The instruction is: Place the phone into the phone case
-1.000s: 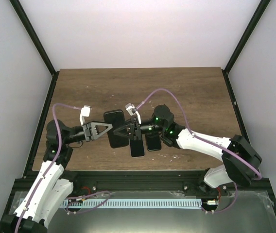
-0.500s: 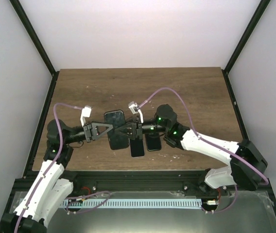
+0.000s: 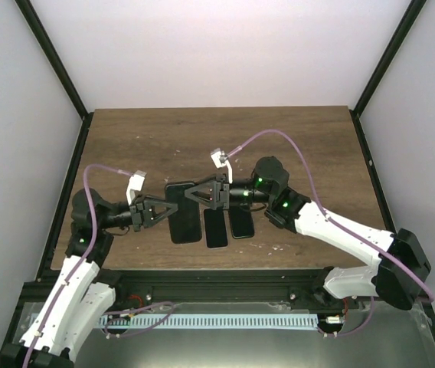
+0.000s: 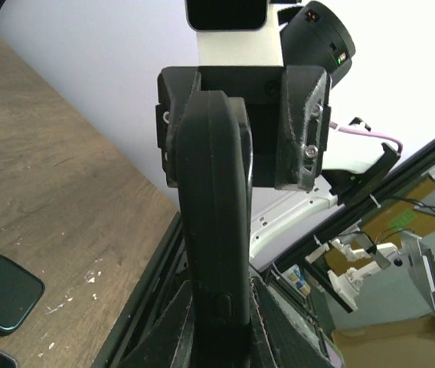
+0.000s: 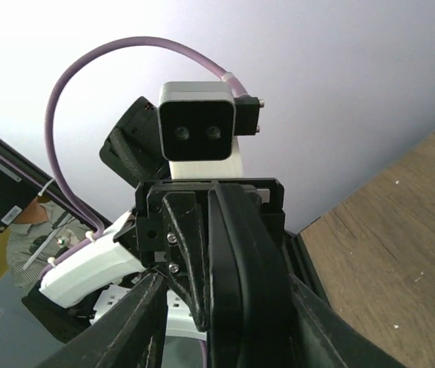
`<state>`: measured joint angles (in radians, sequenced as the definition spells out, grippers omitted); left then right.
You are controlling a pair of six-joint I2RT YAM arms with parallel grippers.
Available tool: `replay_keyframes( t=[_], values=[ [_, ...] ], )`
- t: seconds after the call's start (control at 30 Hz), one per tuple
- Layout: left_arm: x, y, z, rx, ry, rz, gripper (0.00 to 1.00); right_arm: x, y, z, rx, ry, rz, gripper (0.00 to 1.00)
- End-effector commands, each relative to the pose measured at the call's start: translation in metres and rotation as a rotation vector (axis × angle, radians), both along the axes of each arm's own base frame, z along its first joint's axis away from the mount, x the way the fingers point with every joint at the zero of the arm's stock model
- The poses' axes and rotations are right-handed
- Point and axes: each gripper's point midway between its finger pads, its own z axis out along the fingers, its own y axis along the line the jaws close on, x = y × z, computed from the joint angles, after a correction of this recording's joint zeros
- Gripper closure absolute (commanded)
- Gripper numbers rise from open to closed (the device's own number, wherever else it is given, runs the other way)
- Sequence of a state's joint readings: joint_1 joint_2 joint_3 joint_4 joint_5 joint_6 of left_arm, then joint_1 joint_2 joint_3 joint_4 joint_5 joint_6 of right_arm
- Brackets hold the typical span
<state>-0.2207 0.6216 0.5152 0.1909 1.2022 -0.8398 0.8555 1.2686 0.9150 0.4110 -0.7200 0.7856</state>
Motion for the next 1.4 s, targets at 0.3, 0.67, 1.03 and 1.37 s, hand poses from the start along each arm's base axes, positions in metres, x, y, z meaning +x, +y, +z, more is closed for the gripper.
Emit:
replay_keyframes(
  t=[0.3,0.67,1.03,1.37],
  values=[
    [0.007,0.001,-0.013,0.108,-0.01,0.037,1.0,0.003,-0.007,0.037,0.066,-0.044,-0.005,0.96],
    [0.015,0.002,-0.022,0.154,0.034,0.063,1.0,0.013,-0.005,0.031,0.015,-0.057,-0.061,0.78],
    [0.019,0.001,-0.016,0.138,0.038,0.077,1.0,0.013,-0.001,0.023,0.01,-0.018,-0.031,0.96],
    [0.022,0.005,0.019,0.009,0.001,0.131,1.0,-0.007,-0.002,-0.032,-0.063,0.092,0.067,0.54]
  ],
)
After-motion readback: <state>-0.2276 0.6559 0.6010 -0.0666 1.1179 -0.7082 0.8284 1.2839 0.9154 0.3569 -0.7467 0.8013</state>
